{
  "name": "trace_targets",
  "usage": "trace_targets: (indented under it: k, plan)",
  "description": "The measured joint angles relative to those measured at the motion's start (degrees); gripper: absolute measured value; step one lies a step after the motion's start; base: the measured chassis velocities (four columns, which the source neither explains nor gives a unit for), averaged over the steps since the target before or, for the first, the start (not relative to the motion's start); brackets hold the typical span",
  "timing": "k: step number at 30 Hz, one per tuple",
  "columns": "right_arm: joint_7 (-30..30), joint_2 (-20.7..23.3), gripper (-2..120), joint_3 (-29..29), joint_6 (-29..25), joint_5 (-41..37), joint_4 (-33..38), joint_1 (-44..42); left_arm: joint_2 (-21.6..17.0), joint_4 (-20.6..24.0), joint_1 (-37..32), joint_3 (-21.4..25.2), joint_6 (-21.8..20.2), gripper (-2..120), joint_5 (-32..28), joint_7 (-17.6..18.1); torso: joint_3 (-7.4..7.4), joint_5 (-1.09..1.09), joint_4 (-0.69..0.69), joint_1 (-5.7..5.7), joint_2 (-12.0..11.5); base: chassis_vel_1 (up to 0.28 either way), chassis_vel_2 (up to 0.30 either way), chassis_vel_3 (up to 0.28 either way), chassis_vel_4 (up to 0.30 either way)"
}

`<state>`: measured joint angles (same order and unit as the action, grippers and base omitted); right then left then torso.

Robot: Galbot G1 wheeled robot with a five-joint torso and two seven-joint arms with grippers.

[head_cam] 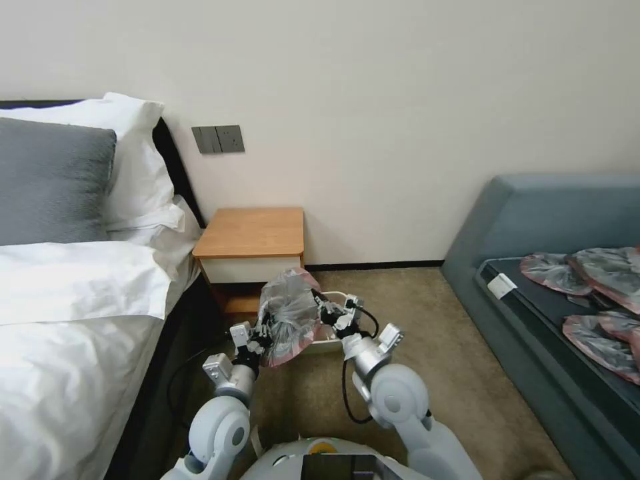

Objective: Pick up the garbage bag from the table and place it over the trash can.

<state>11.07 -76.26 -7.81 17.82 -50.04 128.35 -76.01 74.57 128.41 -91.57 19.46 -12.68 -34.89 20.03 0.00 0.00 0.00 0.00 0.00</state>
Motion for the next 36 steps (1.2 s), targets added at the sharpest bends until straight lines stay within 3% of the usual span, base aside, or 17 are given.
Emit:
trace_targets:
  k: [11, 15, 26, 36]
  plan:
    - [5.93, 3.89, 0, -6.37, 2.89, -9.43, 0.53, 4.28, -0.09, 0.16, -0.36, 0.48, -0.09, 7, -0.5, -0.65, 0.0, 0.01, 0.0, 0.0, 0.0, 0.0, 0.0, 0.0, 0.0]
    - [10.11, 6.52, 0, -8.5, 6.22, -14.18, 0.07, 6.61, -0.06, 0.21, -0.38, 0.83, -0.09, 7, -0.58, -1.67, 0.0, 0.0, 0.0, 0.0, 0.0, 0.0, 0.0, 0.0, 0.0]
    - [14.01, 13.67, 0, -11.29, 12.63, -25.06, -0.82, 10.14, 0.19, 0.12, -0.55, 1.87, 0.55, 7, -0.54, -5.41, 0.0, 0.0, 0.0, 0.0, 0.0, 0.0, 0.0, 0.0, 0.0]
    - [15.52, 17.28, 0, -14.24, 18.72, -32.29, -1.06, 12.3, 0.52, -0.44, -0.51, 2.45, 1.21, 7, -0.41, -8.29, 0.0, -0.01, 0.0, 0.0, 0.0, 0.0, 0.0, 0.0, 0.0]
